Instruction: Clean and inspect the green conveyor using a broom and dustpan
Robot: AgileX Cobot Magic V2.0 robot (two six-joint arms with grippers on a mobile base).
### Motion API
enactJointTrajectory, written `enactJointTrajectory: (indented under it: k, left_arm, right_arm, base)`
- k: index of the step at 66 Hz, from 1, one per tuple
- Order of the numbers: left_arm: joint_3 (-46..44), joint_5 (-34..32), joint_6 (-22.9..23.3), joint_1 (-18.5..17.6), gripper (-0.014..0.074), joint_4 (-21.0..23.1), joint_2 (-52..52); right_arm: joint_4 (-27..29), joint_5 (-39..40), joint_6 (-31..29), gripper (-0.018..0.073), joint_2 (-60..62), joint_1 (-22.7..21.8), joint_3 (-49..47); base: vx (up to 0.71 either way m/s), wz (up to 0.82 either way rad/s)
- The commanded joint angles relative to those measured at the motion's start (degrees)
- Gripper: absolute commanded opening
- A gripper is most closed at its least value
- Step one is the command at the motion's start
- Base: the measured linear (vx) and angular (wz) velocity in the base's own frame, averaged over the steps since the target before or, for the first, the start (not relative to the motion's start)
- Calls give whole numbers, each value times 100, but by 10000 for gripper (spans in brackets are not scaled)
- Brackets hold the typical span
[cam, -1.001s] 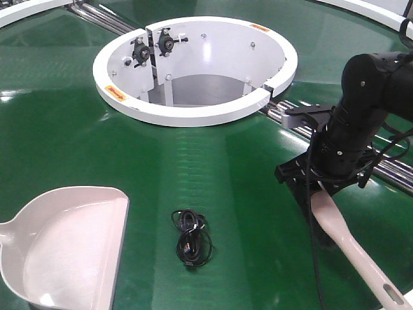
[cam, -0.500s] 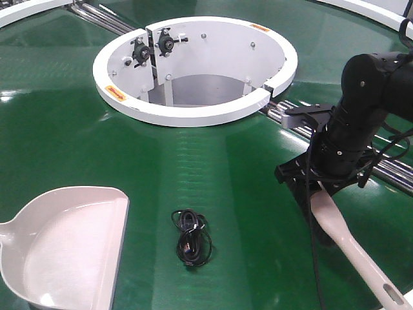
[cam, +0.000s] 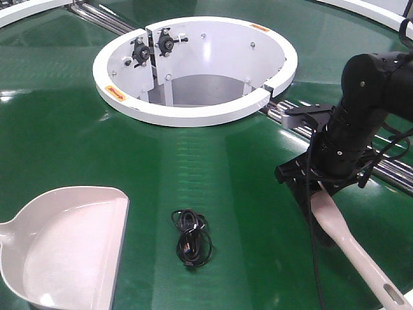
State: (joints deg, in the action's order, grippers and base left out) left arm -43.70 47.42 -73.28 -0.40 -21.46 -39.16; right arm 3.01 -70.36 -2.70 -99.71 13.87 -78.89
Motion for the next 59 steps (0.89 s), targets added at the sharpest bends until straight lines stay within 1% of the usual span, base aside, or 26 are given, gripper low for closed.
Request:
enactJointTrajectory:
  k: [1, 7, 12, 16, 25, 39, 59]
  left_arm:
    - [-202, -251, 11, -42, 568, 37, 25]
    - [-202, -207, 11, -47, 568, 231, 0]
    - [-207, 45, 11, -47, 568, 167, -128]
    - [-253, 490, 11, -47, 568, 23, -327]
    - [-639, 1486, 11, -41, 568, -4, -1030]
    - [-1414, 2401, 11, -41, 568, 7, -2217]
    - [-1770, 2395, 11, -36, 568, -58, -3525]
  right_arm:
    - [-18, -291, -51, -5, 259, -32, -132]
    - [-18, -291, -51, -5, 259, -32, -132]
    - [-18, -283, -51, -5, 259, -32, -132]
    - [-18, -291, -51, -5, 259, -32, -132]
    - [-18, -291, -51, -5, 259, -32, -132]
    - [-18, -294, -51, -5, 259, -32, -132]
    - [-18, -294, -51, -5, 259, -32, -132]
  base:
    - [0, 0]
    - [0, 0]
    - [0, 0]
    - [0, 0]
    - [0, 0]
    - [0, 0]
    - [0, 0]
